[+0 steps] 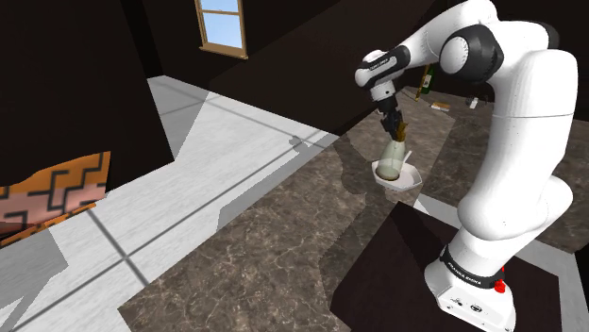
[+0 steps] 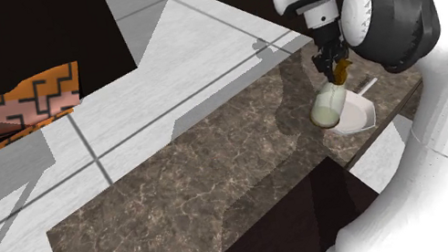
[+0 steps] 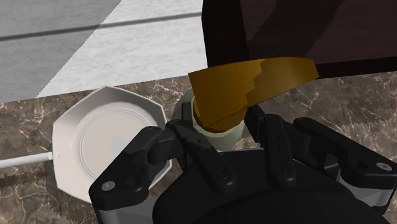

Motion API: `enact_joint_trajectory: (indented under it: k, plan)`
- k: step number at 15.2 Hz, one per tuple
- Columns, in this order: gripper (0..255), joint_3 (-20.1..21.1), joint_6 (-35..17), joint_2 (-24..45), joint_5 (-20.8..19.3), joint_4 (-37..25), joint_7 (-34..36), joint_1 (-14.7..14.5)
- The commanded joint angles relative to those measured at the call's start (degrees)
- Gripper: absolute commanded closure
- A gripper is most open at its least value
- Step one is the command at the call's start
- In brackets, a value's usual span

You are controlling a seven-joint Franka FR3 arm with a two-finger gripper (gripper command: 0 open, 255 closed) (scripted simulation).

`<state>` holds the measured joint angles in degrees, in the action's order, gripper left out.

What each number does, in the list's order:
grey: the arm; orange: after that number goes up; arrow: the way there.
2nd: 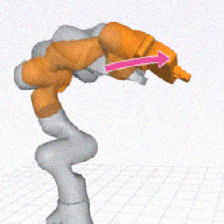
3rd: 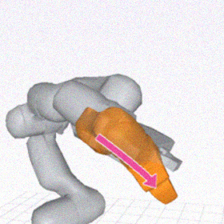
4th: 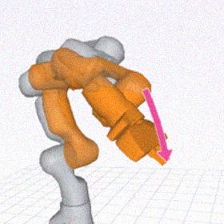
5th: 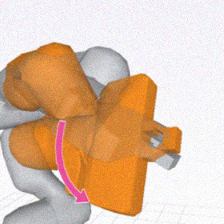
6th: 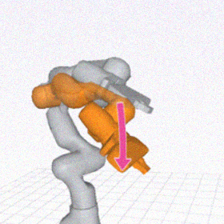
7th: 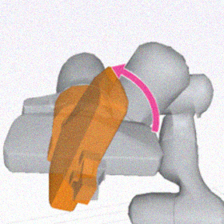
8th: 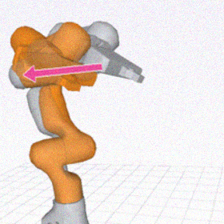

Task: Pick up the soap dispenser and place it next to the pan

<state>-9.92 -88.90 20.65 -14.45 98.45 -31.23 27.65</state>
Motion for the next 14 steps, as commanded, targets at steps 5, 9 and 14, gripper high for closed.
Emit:
enact_joint_trajectory:
  k: [5,9,14]
  plan:
    - [255,0.1,-3.8,1.8,0.2,2.1,0.9,0.2]
    - [255,0.2,-6.3,3.3,0.4,3.2,1.4,0.3]
    - [255,0.3,-9.3,5.3,0.5,4.2,2.0,0.5]
